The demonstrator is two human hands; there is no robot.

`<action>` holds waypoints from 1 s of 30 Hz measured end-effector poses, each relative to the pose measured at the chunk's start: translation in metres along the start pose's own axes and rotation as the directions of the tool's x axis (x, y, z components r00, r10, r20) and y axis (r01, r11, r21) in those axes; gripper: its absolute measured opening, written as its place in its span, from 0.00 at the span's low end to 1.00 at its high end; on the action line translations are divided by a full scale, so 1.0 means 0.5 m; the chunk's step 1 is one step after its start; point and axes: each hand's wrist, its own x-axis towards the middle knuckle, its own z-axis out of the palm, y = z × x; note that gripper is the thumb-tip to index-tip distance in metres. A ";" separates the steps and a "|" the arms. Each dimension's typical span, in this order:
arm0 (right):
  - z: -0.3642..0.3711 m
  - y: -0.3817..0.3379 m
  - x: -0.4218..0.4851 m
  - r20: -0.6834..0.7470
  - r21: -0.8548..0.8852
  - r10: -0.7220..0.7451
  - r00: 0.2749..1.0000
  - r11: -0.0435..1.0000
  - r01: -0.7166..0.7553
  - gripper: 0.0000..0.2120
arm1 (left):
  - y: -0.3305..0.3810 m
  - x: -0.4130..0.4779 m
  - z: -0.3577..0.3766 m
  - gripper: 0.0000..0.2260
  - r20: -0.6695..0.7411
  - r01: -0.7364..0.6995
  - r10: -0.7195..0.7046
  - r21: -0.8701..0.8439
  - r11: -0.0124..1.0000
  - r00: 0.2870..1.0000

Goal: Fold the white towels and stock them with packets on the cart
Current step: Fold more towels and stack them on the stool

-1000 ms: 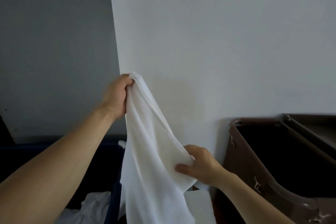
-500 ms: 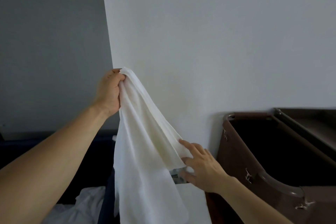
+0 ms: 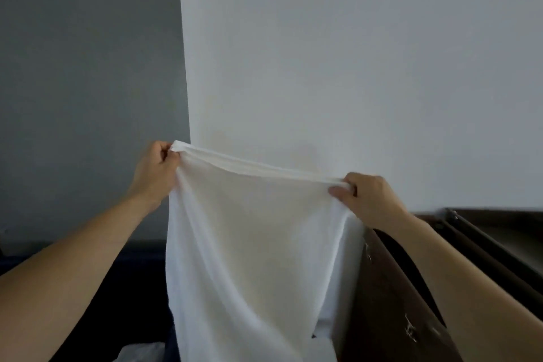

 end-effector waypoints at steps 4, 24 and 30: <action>-0.147 -0.089 0.096 -0.280 0.218 0.054 0.959 0.976 0.009 0.12 | 0.094 0.101 -0.024 0.11 -0.156 -0.101 0.074 -0.172 0.980 0.985; -0.254 -0.174 0.163 -0.467 0.338 0.067 0.882 0.935 0.108 0.10 | 0.137 0.175 -0.034 0.09 -0.114 -0.040 0.013 -0.234 0.971 0.993; -0.242 -0.147 0.140 -0.554 0.266 0.080 0.829 0.960 0.085 0.11 | 0.130 0.166 -0.018 0.09 -0.078 -0.085 0.071 -0.189 0.978 0.994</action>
